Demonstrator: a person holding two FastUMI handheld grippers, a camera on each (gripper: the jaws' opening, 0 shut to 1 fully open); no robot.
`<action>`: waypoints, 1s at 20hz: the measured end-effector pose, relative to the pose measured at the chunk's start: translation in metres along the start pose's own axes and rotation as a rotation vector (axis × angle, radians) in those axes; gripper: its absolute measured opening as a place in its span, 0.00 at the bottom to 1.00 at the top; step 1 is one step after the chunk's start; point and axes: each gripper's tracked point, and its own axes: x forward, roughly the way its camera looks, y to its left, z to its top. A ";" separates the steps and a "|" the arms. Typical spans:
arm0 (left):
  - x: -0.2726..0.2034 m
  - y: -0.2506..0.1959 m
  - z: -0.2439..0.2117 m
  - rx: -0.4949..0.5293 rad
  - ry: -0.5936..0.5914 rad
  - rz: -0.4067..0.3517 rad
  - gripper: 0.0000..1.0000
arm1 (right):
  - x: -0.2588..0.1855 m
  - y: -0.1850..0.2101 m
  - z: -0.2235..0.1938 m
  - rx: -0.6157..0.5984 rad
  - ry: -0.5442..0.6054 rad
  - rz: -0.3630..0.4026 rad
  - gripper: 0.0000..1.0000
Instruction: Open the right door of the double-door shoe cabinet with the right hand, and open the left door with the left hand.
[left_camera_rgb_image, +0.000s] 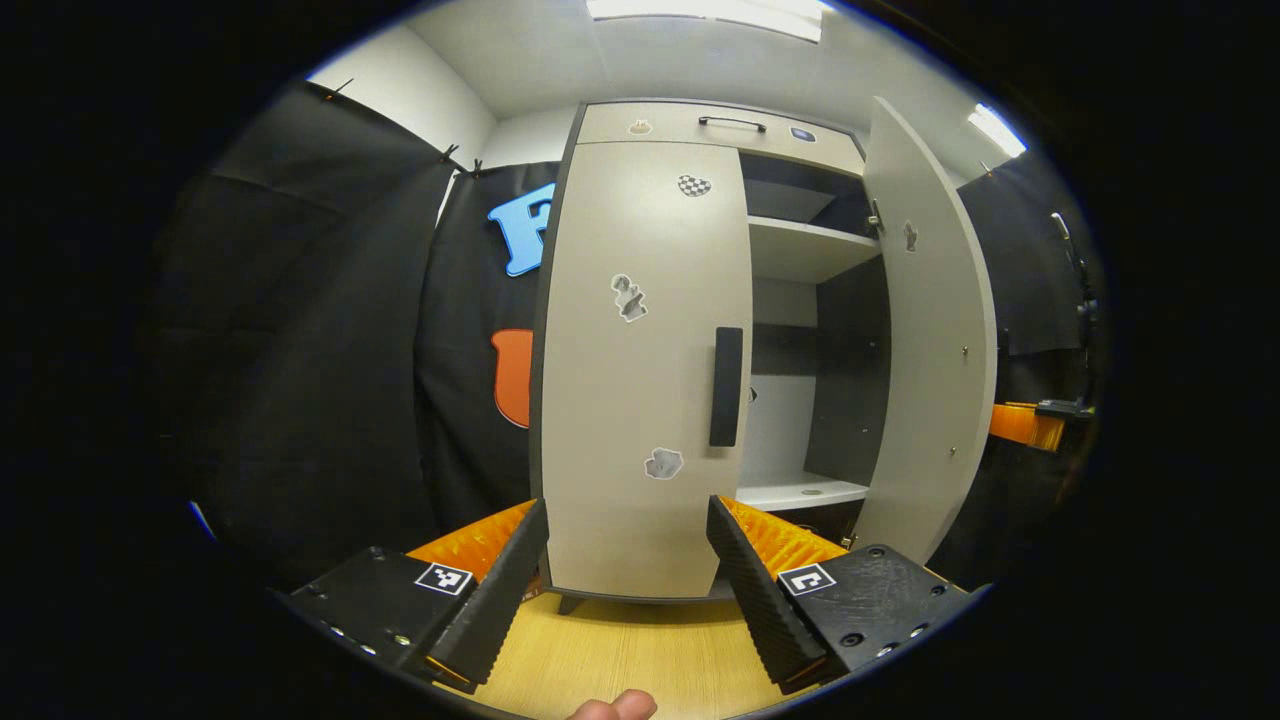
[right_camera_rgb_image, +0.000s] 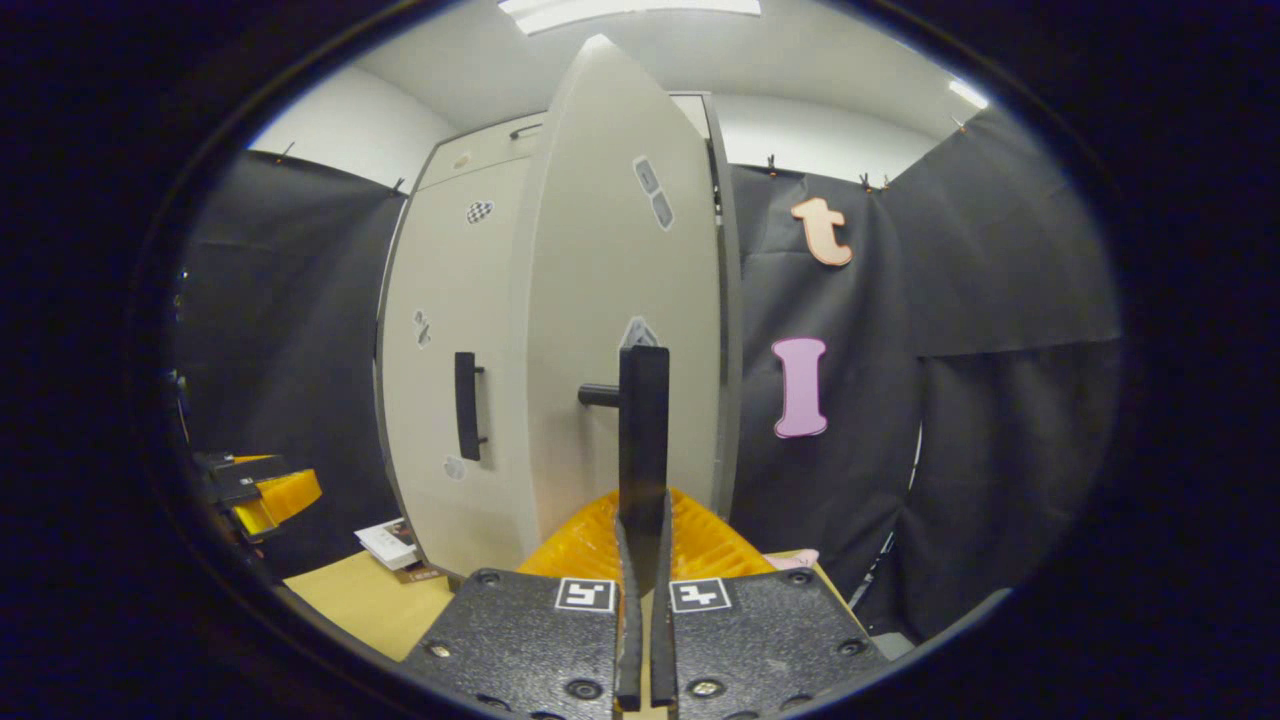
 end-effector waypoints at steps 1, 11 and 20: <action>0.001 -0.002 -0.002 0.001 0.001 -0.002 0.95 | -0.001 -0.003 0.000 -0.003 0.000 -0.008 0.07; 0.007 -0.010 -0.009 0.000 0.016 -0.005 0.95 | -0.003 -0.024 0.002 -0.017 -0.007 -0.111 0.04; 0.011 -0.019 -0.010 0.004 0.029 -0.013 0.95 | -0.002 -0.017 -0.001 0.018 0.004 -0.119 0.04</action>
